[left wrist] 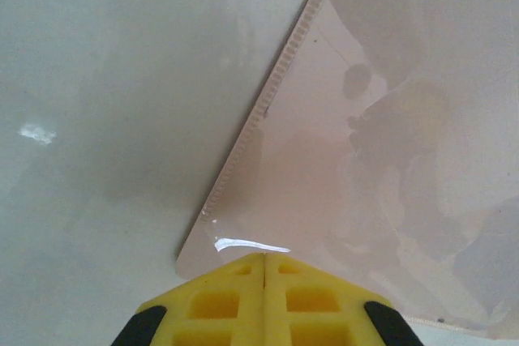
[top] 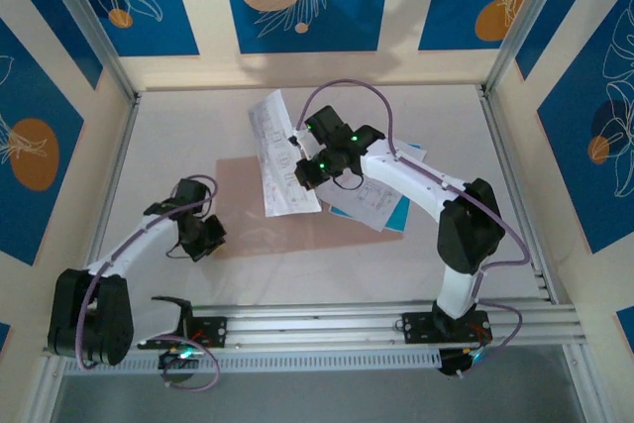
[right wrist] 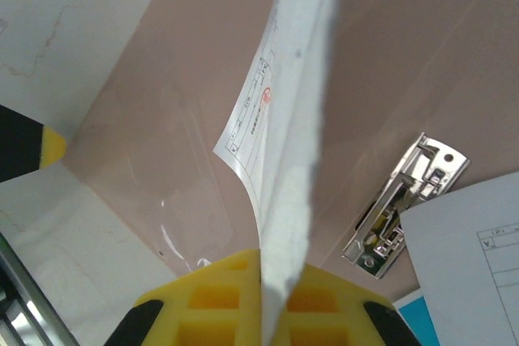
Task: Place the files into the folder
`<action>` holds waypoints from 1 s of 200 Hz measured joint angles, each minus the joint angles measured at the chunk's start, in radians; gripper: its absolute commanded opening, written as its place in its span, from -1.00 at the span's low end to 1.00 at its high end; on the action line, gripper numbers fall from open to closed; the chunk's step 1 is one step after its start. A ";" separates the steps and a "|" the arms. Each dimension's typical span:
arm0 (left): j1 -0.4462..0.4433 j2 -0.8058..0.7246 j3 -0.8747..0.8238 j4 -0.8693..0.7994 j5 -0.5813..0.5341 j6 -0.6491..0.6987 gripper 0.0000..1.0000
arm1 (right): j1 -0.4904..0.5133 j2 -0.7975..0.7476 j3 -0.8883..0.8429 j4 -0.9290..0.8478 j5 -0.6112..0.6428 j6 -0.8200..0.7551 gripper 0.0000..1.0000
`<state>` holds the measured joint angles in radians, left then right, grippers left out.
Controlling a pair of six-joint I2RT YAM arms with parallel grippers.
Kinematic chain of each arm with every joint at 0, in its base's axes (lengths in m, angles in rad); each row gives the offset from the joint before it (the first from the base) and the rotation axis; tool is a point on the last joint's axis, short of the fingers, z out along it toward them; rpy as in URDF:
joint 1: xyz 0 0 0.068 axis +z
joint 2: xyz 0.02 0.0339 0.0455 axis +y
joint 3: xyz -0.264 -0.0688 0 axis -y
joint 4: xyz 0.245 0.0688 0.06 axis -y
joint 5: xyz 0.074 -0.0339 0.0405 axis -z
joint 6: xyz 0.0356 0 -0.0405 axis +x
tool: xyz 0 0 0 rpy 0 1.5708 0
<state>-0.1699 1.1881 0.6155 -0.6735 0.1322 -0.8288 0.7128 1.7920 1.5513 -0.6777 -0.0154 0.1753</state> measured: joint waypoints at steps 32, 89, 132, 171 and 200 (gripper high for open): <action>0.001 -0.021 0.000 -0.004 -0.004 0.000 -0.95 | 0.001 0.003 0.000 0.021 -0.045 -0.015 -1.00; 0.002 -0.031 0.000 -0.027 -0.011 0.000 -0.94 | -0.028 0.008 -0.040 0.052 -0.194 -0.050 -1.00; 0.002 -0.032 0.000 -0.039 -0.011 0.000 -0.94 | -0.095 0.008 -0.084 0.066 -0.314 -0.082 -1.00; 0.002 -0.032 -0.002 -0.045 -0.014 0.001 -0.94 | -0.145 0.007 -0.150 0.085 -0.408 -0.090 -1.00; 0.005 -0.028 -0.009 -0.045 -0.015 0.001 -0.95 | -0.167 0.007 -0.227 0.105 -0.462 -0.088 -1.00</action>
<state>-0.1654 1.1603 0.6064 -0.7189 0.1173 -0.8280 0.5457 1.7988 1.3243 -0.5732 -0.4778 0.0875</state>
